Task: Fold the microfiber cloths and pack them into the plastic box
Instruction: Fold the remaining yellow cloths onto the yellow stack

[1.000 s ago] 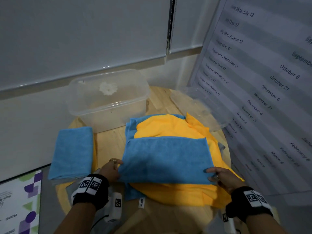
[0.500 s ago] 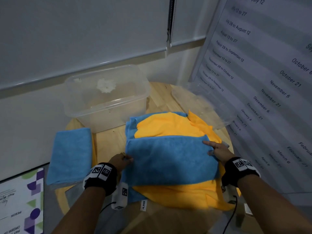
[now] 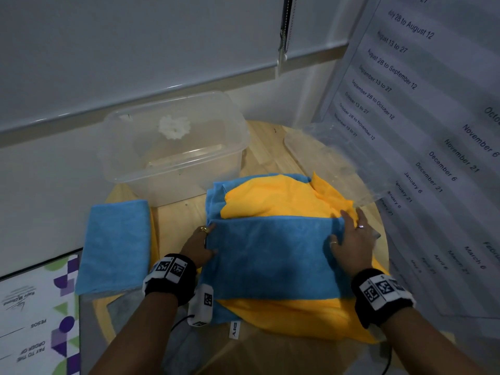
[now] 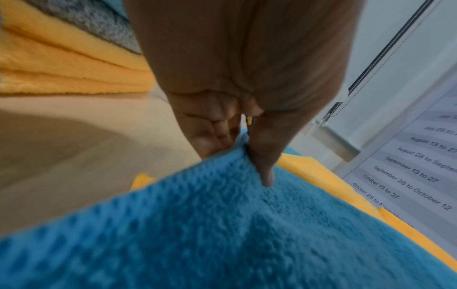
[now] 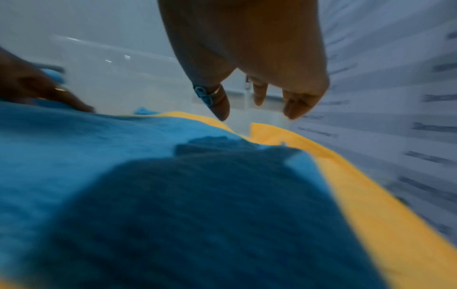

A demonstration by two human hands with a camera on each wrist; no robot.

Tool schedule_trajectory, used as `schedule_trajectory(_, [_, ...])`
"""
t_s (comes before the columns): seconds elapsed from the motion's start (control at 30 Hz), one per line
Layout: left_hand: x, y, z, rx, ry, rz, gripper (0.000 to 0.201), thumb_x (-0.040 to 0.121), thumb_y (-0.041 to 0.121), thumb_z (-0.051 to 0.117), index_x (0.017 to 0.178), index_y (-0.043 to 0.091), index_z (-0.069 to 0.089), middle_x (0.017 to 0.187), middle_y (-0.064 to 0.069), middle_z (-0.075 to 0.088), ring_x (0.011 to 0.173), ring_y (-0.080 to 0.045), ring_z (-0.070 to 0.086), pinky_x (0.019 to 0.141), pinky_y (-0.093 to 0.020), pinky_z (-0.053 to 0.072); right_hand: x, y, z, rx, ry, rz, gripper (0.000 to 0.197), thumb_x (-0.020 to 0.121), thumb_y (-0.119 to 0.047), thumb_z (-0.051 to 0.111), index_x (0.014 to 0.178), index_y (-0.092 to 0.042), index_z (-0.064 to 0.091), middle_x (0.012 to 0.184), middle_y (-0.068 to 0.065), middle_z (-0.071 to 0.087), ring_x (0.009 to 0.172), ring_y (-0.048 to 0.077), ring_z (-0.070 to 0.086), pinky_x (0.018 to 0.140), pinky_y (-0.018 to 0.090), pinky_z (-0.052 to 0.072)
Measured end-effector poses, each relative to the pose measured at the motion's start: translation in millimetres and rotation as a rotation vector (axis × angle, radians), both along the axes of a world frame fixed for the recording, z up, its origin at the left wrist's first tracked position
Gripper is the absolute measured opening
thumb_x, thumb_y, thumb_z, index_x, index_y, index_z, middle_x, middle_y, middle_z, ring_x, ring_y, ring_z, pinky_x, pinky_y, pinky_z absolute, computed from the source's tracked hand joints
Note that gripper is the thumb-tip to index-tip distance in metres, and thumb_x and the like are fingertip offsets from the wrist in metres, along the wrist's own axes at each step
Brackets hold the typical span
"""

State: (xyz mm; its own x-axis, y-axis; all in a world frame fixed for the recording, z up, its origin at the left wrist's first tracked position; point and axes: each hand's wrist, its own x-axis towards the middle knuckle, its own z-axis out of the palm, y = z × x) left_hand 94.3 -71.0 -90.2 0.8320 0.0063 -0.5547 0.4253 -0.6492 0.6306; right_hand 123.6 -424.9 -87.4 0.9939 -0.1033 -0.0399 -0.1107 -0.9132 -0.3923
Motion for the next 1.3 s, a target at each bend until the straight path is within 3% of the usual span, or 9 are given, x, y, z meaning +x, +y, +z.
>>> schedule_trajectory(0.2, [7, -7, 15, -0.125, 0.030, 0.090, 0.108, 0.073, 0.017, 0.075, 0.149, 0.012, -0.001, 0.147, -0.015, 0.031, 0.128, -0.032, 0.043, 0.090, -0.037, 0.049, -36, 69, -20, 0.184, 0.012, 0.645, 0.049, 0.068, -0.014, 0.066, 0.116, -0.018, 0.061, 0.135, 0.017, 0.049, 0.114, 0.031, 0.053, 0.096, 0.039, 0.045])
schedule_trajectory(0.37, [19, -26, 45, -0.269, 0.022, 0.109, 0.066, 0.087, 0.003, 0.060, 0.142, 0.022, 0.028, 0.130, -0.018, 0.048, 0.109, -0.034, 0.058, 0.082, -0.044, 0.055, -51, 99, -20, 0.320, 0.046, 0.813, 0.029, 0.078, -0.021, 0.044, 0.088, -0.007, 0.067, 0.087, 0.015, 0.060, 0.081, 0.025, 0.055, 0.062, 0.033, 0.051])
schedule_trajectory(0.57, [45, -42, 77, -0.120, 0.074, -0.114, 0.031, 0.092, 0.000, 0.049, 0.121, 0.006, 0.056, 0.115, -0.023, 0.061, 0.090, -0.033, 0.064, 0.085, -0.039, 0.055, -84, 113, -28, 0.155, 0.297, 1.022, 0.061, 0.088, -0.039, 0.051, 0.140, -0.010, 0.038, 0.146, 0.015, 0.035, 0.134, 0.031, 0.034, 0.110, 0.042, 0.030])
schedule_trajectory(0.73, [47, -62, 82, -0.207, 0.189, -0.118, 0.043, 0.092, 0.000, 0.051, 0.134, -0.001, 0.043, 0.116, -0.024, 0.059, 0.063, -0.010, 0.063, 0.069, -0.022, 0.057, -86, 108, 4, 0.808, 0.677, 0.582, 0.046, 0.094, -0.031, 0.051, 0.137, -0.019, 0.039, 0.139, -0.005, 0.043, 0.130, 0.009, 0.041, 0.109, 0.023, 0.034])
schedule_trajectory(0.87, [41, -84, 75, -0.311, 0.239, -0.237, 0.035, 0.094, -0.003, 0.046, 0.128, -0.007, 0.045, 0.149, -0.013, 0.034, 0.105, -0.019, 0.061, 0.084, -0.022, 0.055, -73, 102, 23, 1.432, 0.819, -0.014, 0.024, 0.090, -0.030, 0.047, 0.112, -0.024, 0.057, 0.113, -0.011, 0.063, 0.103, -0.001, 0.060, 0.095, 0.024, 0.048])
schedule_trajectory(1.0, [47, -108, 70, -0.073, 0.195, -0.548, 0.033, 0.096, 0.011, 0.048, 0.119, -0.012, 0.052, 0.150, -0.009, 0.034, 0.084, -0.016, 0.052, 0.083, -0.031, 0.043, -69, 93, 14, 1.184, 0.797, -0.077, 0.031, 0.088, -0.011, 0.060, 0.119, -0.012, 0.059, 0.118, 0.005, 0.066, 0.101, 0.013, 0.063, 0.083, 0.028, 0.055])
schedule_trajectory(1.13, [57, -123, 61, 0.076, 0.137, -0.674, 0.037, 0.099, 0.006, 0.037, 0.133, -0.007, 0.041, 0.138, -0.022, 0.044, 0.122, -0.033, 0.045, 0.096, -0.032, 0.035, -73, 84, 1, 0.926, 0.745, -0.147, 0.040, 0.089, 0.009, 0.045, 0.127, -0.002, 0.049, 0.124, 0.023, 0.056, 0.108, 0.037, 0.056, 0.082, 0.047, 0.053])
schedule_trajectory(1.2, [60, -129, 52, 0.116, 0.102, -0.706, 0.038, 0.097, 0.001, 0.034, 0.133, -0.008, 0.041, 0.104, -0.023, 0.055, 0.100, -0.030, 0.051, 0.093, -0.041, 0.037, -76, 81, 0, 0.882, 0.749, -0.140, 0.043, 0.087, 0.011, 0.043, 0.128, -0.002, 0.047, 0.121, 0.026, 0.055, 0.096, 0.038, 0.058, 0.064, 0.040, 0.055])
schedule_trajectory(1.3, [64, -137, 47, 0.192, 0.057, -0.759, 0.038, 0.095, 0.002, 0.034, 0.132, -0.006, 0.041, 0.071, -0.006, 0.041, 0.070, -0.023, 0.043, 0.072, -0.035, 0.039, -78, 79, 0, 0.745, 0.715, -0.089, 0.040, 0.084, 0.007, 0.053, 0.122, -0.004, 0.048, 0.113, 0.023, 0.058, 0.089, 0.036, 0.061, 0.068, 0.045, 0.057])
